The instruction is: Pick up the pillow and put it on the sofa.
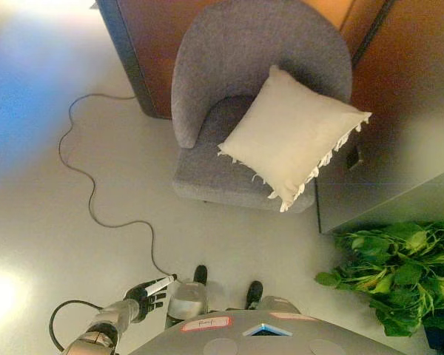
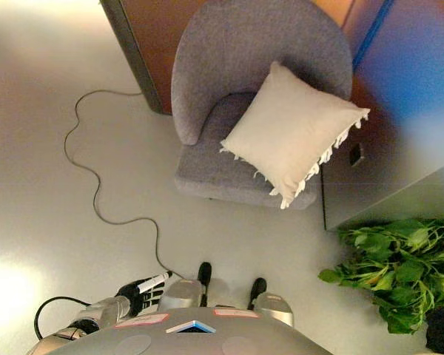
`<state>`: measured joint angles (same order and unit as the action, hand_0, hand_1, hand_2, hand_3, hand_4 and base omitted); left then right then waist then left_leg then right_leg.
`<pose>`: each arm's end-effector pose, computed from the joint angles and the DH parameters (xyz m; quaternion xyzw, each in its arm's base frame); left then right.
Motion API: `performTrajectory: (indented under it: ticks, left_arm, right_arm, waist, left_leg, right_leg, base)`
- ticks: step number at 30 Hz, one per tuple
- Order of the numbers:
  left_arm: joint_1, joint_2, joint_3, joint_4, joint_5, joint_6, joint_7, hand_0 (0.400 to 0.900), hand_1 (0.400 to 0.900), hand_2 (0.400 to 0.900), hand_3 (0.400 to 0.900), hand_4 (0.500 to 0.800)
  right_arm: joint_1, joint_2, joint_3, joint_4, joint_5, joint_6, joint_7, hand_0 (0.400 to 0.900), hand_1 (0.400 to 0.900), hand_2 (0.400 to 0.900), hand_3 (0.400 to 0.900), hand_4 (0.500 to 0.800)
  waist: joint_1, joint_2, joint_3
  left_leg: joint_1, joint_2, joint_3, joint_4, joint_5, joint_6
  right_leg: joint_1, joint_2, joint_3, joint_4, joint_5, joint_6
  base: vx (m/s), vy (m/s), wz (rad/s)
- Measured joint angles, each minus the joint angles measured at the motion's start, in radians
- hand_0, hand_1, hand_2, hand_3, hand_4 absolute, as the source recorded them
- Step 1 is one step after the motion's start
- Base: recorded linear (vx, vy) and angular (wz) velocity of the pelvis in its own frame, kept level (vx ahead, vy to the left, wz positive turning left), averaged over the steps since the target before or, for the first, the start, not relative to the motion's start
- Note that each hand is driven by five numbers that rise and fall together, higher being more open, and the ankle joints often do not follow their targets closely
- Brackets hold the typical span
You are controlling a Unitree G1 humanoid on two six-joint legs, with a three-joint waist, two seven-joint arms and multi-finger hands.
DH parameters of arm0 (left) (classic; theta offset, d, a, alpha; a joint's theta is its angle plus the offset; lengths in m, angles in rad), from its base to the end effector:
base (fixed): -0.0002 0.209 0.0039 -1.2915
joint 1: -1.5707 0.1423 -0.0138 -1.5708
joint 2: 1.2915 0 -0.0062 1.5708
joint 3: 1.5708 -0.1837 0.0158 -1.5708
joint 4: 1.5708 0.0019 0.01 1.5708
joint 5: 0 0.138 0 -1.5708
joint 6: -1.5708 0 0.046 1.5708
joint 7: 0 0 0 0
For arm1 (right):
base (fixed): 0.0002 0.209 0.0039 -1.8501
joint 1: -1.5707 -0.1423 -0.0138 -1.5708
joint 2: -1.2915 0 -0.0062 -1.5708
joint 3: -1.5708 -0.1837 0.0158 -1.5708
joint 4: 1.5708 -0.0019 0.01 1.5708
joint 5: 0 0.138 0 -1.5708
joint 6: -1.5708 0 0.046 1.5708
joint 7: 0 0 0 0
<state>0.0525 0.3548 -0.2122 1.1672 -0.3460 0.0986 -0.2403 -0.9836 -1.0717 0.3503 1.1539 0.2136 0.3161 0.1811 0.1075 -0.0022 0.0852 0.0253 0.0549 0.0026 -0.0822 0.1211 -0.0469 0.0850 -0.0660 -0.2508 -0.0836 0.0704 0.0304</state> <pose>0.0576 0.2573 -0.1074 -0.0177 0.6079 0.0173 0.7936 0.2712 -0.3989 0.2171 -0.2834 0.2430 -0.2556 0.8918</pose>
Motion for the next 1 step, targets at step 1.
performTrajectory:
  ticks: [1]
  left_arm:
    - [-0.002, -0.004, 0.000, 0.001, 0.001, 0.004, 0.000, 0.900, 0.900, 0.900, 0.900, 0.800]
  right_arm:
    - [0.073, 0.013, -0.026, -0.025, 0.022, -0.008, 0.006, 0.900, 0.900, 0.900, 0.900, 0.800]
  waist:
    - [-0.009, 0.003, -0.004]
  left_leg:
    - [0.002, 0.000, 0.004, -0.003, -0.001, 0.001]
  right_leg:
    - [-0.002, -0.001, 0.005, 0.001, 0.000, 0.000]
  base:
    - [-0.03, 0.025, -0.14]
